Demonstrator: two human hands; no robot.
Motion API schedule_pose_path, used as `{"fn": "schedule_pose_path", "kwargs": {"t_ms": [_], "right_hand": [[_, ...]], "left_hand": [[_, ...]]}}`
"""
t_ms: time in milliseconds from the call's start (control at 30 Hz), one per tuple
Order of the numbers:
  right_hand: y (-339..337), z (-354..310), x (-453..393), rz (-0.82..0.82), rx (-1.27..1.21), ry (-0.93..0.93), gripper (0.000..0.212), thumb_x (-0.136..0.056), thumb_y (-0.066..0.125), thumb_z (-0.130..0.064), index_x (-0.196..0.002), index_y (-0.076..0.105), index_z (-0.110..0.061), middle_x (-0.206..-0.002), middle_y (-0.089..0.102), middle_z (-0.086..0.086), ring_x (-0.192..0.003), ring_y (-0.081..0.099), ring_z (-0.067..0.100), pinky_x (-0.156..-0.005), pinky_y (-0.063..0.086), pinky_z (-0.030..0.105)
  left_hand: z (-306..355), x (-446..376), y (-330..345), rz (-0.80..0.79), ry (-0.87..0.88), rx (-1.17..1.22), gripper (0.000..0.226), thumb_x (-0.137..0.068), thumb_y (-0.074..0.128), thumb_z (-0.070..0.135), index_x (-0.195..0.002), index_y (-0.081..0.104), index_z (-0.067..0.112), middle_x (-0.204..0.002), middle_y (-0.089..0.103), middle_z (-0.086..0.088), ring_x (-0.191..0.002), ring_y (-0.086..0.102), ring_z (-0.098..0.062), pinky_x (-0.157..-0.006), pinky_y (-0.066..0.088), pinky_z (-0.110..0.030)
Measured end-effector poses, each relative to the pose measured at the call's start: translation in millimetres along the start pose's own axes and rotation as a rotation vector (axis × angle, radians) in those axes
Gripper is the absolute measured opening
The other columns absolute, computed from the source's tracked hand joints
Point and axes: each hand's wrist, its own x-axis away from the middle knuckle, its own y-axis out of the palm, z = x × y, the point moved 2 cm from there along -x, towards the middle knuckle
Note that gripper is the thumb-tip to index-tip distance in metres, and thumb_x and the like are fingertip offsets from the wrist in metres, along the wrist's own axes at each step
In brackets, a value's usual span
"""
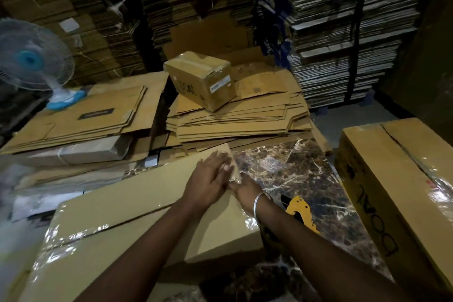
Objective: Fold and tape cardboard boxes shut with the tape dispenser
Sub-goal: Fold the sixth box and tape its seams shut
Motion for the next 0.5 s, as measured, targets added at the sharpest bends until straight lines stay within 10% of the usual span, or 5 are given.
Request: {"fn": "schedule_pose_path", "kwargs": {"t_ms": [100, 267, 500], "right_hand": [[-5, -2, 8, 0.079, 0.112, -0.057, 0.080, -0.075, 0.066, -0.054, -0.142, 0.036, -0.024, -0.125, 0.063, 0.004, -0.108, 0.064, 0.028, -0.091, 0.055, 0.045], [-5, -17, 24, 0.402, 0.730, -0.611, 0.037, -0.082, 0.075, -0.034, -0.106, 0.054, -0.014, -0.113, 0.049, 0.010, -0.101, 0.047, 0.032, -0.081, 0.047, 0.039], [0, -20, 22, 0.363, 0.873, -0.794, 0.017, -0.077, 0.080, -0.015, -0.076, 0.064, -0.009, -0.081, 0.061, 0.012, -0.079, 0.059, 0.037, -0.065, 0.050, 0.039]], "left_hand": [[-21, 44, -7, -0.005, -0.048, -0.109, 0.056, -0.101, 0.027, 0.056, -0.149, 0.043, 0.034, -0.157, 0.032, 0.017, -0.149, 0.013, -0.002, -0.119, 0.012, -0.041], [-41, 89, -9, -0.144, -0.184, -0.252, 0.064, -0.101, 0.020, 0.064, -0.159, 0.011, 0.039, -0.163, 0.003, 0.021, -0.150, -0.007, -0.002, -0.122, 0.002, -0.044], [-40, 90, -6, -0.275, -0.222, -0.336, 0.075, -0.094, 0.014, 0.073, -0.157, -0.008, 0.040, -0.162, -0.015, 0.022, -0.150, -0.016, -0.005, -0.121, -0.004, -0.042]]}}
